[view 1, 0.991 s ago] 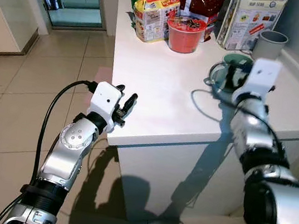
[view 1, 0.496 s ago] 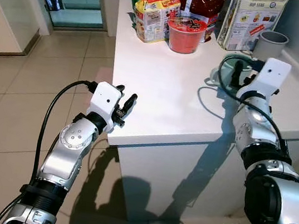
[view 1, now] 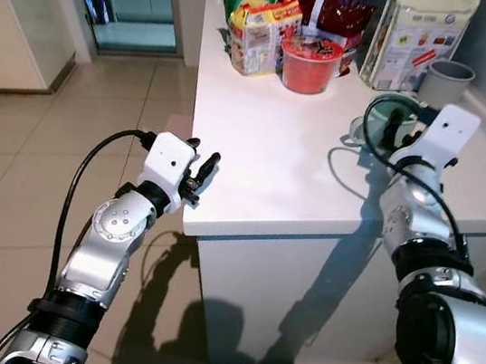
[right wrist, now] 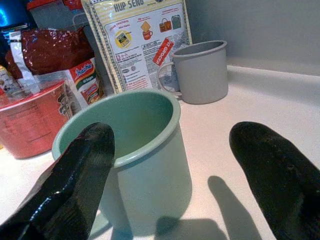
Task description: Setting the table
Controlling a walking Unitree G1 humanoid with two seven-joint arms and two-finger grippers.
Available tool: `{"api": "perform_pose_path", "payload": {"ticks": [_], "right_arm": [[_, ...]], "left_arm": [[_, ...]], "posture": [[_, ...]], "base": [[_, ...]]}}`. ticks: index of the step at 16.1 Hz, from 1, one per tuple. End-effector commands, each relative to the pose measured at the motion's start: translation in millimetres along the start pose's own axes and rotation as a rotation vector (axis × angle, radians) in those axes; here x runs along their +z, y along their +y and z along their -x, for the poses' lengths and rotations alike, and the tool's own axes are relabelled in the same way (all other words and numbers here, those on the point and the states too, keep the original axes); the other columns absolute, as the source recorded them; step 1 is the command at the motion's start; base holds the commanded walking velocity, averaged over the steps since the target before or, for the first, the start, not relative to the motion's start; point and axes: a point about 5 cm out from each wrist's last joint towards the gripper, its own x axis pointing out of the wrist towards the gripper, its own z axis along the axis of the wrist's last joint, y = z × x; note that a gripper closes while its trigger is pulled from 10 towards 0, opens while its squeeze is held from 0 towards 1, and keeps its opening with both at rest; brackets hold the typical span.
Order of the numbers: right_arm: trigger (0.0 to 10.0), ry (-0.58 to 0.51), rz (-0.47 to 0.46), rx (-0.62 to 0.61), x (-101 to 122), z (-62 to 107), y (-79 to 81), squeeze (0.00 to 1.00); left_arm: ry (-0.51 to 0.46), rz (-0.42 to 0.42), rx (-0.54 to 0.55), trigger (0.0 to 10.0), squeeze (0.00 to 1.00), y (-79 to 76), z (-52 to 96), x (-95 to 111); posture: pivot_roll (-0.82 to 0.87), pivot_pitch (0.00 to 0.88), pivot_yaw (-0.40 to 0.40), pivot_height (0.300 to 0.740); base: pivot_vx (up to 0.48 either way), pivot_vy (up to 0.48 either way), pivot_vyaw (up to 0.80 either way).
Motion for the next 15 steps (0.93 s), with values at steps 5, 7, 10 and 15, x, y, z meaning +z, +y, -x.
{"api": "perform_pose_path", "payload": {"ticks": [5,7,10,15], "right_arm": [[10.0,-0.191,0.182,0.177,15,7.6,28.6,0.0],[10.0,-0.243,0.194,0.217,20,10.7,36.6,0.0],[10.0,-0.181,0.175,0.196,7,12.4,31.7,0.0],[10.0,-0.215,0.151,0.196,8,16.0,32.9,0.0]], "left_arm": [[-0.01,-0.027,-0.003,10.0,0.0,2.8,-0.2,4],[-0.01,-0.024,-0.003,10.0,0.0,1.6,-0.1,4],[-0.012,-0.022,-0.002,10.0,0.0,0.8,-0.2,4],[-0.008,-0.029,-0.001,10.0,0.0,3.3,0.7,3]], "posture": [[0.06,0.0,0.101,0.74],[0.06,0.0,0.094,0.74],[0.06,0.0,0.088,0.74],[0.06,0.0,0.096,0.74]], "base": [[0.0,0.0,0.0],[0.0,0.0,0.0],[0.0,0.0,0.0],[0.0,0.0,0.0]]}}
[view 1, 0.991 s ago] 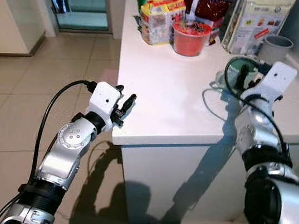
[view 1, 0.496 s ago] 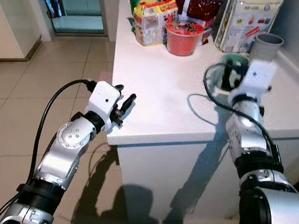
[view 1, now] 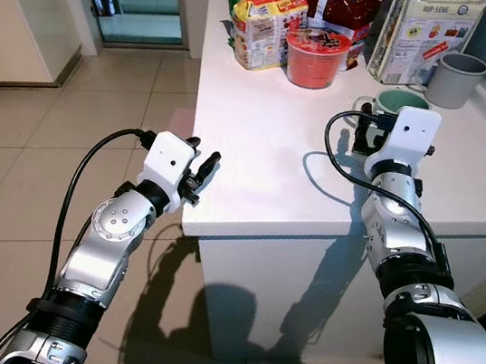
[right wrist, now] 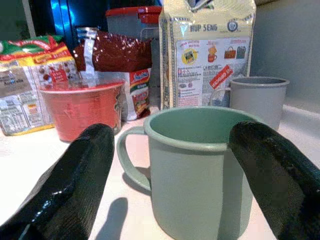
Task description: Setting the table
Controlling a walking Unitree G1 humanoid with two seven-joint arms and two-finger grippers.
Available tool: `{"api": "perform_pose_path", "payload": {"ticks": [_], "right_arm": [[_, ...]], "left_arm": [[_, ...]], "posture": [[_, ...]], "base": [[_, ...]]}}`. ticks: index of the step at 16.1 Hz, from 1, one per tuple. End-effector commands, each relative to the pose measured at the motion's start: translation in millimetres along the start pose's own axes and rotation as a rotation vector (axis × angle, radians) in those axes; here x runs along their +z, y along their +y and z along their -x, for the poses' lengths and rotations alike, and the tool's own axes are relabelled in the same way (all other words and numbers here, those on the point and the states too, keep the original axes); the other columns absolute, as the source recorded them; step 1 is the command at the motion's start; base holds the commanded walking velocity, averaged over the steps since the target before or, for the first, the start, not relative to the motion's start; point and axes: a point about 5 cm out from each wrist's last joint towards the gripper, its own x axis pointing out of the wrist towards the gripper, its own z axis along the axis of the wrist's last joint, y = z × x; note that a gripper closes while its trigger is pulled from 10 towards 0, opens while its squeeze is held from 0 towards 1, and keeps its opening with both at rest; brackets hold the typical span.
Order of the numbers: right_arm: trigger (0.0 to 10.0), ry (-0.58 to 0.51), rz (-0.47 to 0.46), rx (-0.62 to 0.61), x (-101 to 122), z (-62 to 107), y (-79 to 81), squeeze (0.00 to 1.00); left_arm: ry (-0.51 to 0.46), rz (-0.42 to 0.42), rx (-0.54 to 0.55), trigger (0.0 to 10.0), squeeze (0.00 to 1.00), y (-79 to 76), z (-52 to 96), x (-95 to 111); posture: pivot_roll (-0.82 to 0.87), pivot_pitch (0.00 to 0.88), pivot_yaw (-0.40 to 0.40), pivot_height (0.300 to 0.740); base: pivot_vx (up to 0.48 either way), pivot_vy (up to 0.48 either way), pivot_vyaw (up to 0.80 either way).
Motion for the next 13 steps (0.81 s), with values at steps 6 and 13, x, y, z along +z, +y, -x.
{"api": "perform_pose_path", "payload": {"ticks": [6,13], "right_arm": [[10.0,-0.27,-0.042,0.125,57,-10.5,21.7,0.0],[10.0,-0.008,-0.313,-0.196,23,-16.4,-25.7,0.0]], "left_arm": [[-0.005,-0.021,0.005,10.0,0.0,1.9,0.9,2],[0.0,-0.03,-0.001,10.0,0.0,4.0,1.8,2]], "posture": [[0.06,0.0,0.096,0.74],[0.07,0.0,0.107,0.74]], "base": [[0.0,0.0,0.0],[0.0,0.0,0.0]]}}
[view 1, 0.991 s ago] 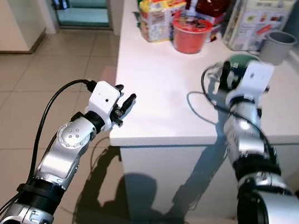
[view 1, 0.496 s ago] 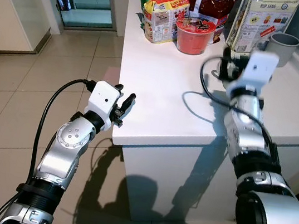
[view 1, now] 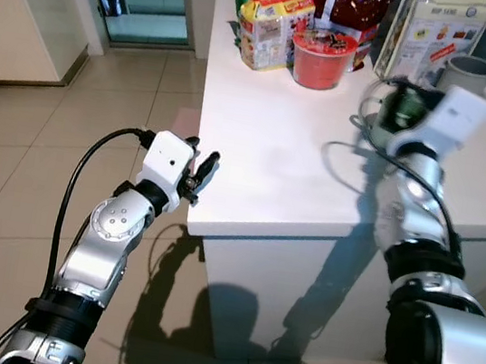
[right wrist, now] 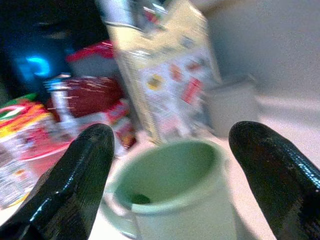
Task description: Setting the table
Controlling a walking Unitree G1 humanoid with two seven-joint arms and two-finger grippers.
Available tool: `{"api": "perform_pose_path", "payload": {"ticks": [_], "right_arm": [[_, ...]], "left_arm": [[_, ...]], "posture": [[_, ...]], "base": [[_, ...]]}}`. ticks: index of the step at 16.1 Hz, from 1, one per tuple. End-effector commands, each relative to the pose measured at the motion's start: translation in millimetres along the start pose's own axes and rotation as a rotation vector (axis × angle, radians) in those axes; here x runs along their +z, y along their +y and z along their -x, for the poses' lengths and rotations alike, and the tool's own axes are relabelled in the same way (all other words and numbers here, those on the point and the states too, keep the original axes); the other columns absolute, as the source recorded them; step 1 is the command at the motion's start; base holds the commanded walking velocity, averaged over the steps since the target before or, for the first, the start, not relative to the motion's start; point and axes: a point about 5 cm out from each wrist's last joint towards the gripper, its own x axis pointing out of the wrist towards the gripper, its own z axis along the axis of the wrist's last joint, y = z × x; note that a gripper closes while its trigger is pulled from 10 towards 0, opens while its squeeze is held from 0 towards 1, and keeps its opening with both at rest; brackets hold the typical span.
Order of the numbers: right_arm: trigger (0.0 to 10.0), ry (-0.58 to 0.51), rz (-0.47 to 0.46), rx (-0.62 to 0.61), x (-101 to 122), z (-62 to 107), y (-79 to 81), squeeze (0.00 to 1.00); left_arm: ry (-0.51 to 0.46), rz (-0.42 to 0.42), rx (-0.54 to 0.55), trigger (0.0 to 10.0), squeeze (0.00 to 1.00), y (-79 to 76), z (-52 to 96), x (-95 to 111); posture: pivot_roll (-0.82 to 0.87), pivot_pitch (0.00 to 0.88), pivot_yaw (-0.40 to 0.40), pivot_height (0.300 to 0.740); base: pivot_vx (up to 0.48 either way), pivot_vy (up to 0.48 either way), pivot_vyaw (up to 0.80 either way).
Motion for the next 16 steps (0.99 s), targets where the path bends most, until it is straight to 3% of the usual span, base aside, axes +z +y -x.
{"api": "perform_pose_path", "payload": {"ticks": [1,10,13,14,15,16], "right_arm": [[10.0,0.043,-0.066,-0.041,0,-3.7,-0.8,0.0],[10.0,0.235,-0.161,-0.126,-28,4.1,-10.5,0.0],[10.0,0.274,-0.148,-0.142,-35,6.7,-13.0,0.0],[7.5,0.276,-0.134,-0.142,-35,7.0,-12.9,0.0],[0.0,0.281,-0.136,-0.149,-36,7.3,-13.2,0.0],[0.0,0.296,-0.146,-0.157,-37,7.8,-13.7,0.0]], "left_arm": [[-0.001,-0.024,-0.001,10.0,0.0,2.5,1.5,2],[0.005,-0.03,-0.009,10.0,0.0,4.0,3.4,2],[0.01,-0.038,-0.012,10.0,0.0,5.6,4.5,2],[0.01,-0.039,-0.013,10.0,0.0,6.0,4.9,2],[0.011,-0.04,-0.013,10.0,0.0,6.3,5.2,2],[0.013,-0.042,-0.014,10.0,0.0,6.7,5.9,2]], "posture": [[0.07,0.0,0.108,0.74],[0.06,0.0,0.119,0.74],[0.07,0.0,0.123,0.74],[0.07,0.0,0.124,0.74],[0.07,0.0,0.124,0.74],[0.07,0.0,0.124,0.74]], "base": [[0.0,0.0,0.0],[0.0,0.0,0.0],[0.0,0.0,0.0],[0.0,0.0,0.0],[0.0,0.0,0.0],[0.0,0.0,0.0]]}}
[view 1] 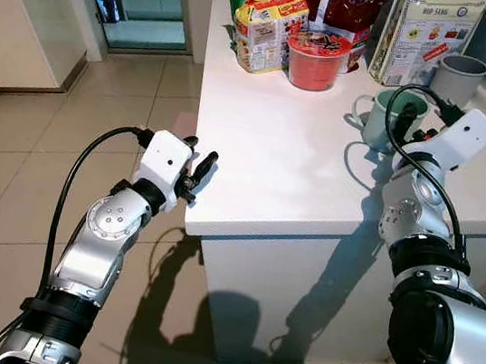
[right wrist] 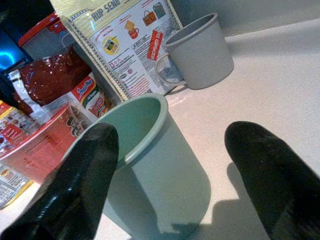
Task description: Setting the table
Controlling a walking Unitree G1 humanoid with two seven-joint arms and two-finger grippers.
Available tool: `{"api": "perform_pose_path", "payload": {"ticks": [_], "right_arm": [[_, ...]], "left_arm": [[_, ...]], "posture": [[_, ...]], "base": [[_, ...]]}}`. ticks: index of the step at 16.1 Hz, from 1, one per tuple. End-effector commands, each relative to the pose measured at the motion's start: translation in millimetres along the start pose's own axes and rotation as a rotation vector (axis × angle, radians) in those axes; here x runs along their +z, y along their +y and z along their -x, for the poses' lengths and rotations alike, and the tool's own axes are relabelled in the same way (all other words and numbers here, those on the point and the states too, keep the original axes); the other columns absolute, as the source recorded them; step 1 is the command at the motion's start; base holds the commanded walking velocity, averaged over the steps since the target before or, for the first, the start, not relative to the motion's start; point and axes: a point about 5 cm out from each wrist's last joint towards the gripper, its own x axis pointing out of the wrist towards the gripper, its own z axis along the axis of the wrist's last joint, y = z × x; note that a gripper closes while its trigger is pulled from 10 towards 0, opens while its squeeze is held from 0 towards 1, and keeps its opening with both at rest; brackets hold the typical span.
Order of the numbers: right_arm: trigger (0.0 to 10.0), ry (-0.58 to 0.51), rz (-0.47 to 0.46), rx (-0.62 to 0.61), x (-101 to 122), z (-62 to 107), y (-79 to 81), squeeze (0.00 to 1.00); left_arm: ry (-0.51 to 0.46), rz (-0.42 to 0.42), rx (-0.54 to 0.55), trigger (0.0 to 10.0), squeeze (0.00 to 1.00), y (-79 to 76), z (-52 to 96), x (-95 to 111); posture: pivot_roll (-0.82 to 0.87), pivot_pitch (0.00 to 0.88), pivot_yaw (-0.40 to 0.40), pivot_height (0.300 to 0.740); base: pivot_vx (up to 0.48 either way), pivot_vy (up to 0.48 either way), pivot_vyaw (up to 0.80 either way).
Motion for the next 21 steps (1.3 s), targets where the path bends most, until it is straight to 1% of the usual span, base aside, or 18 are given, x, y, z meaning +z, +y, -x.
{"api": "perform_pose_path", "payload": {"ticks": [1,2,7,14,21], "right_arm": [[0.0,0.128,0.006,-0.061,-25,5.9,-9.9,0.0],[0.0,0.146,0.017,-0.071,-27,6.2,-11.3,0.0],[0.0,0.163,0.031,-0.062,-33,8.9,-9.7,0.0],[0.0,0.201,0.029,-0.06,-45,14.9,-8.1,0.0],[0.0,0.209,0.044,-0.055,-48,16.7,-9.6,0.0]], "left_arm": [[0.011,-0.025,0.001,10.0,0.0,4.0,3.3,0],[0.012,-0.027,0.001,10.0,0.0,4.5,4.1,0],[0.014,-0.036,-0.001,10.0,0.0,7.5,5.5,1],[0.02,-0.054,-0.014,10.0,0.0,11.0,9.5,1],[0.019,-0.06,-0.022,10.0,0.0,11.3,10.2,2]], "posture": [[0.07,0.0,0.124,0.74],[0.07,0.0,0.125,0.74],[0.07,0.0,0.126,0.74],[0.08,0.0,0.134,0.74],[0.08,0.0,0.132,0.74]], "base": [[0.0,0.0,0.0],[0.0,0.0,0.0],[0.0,0.0,0.0],[0.0,0.0,0.0],[0.0,0.0,0.0]]}}
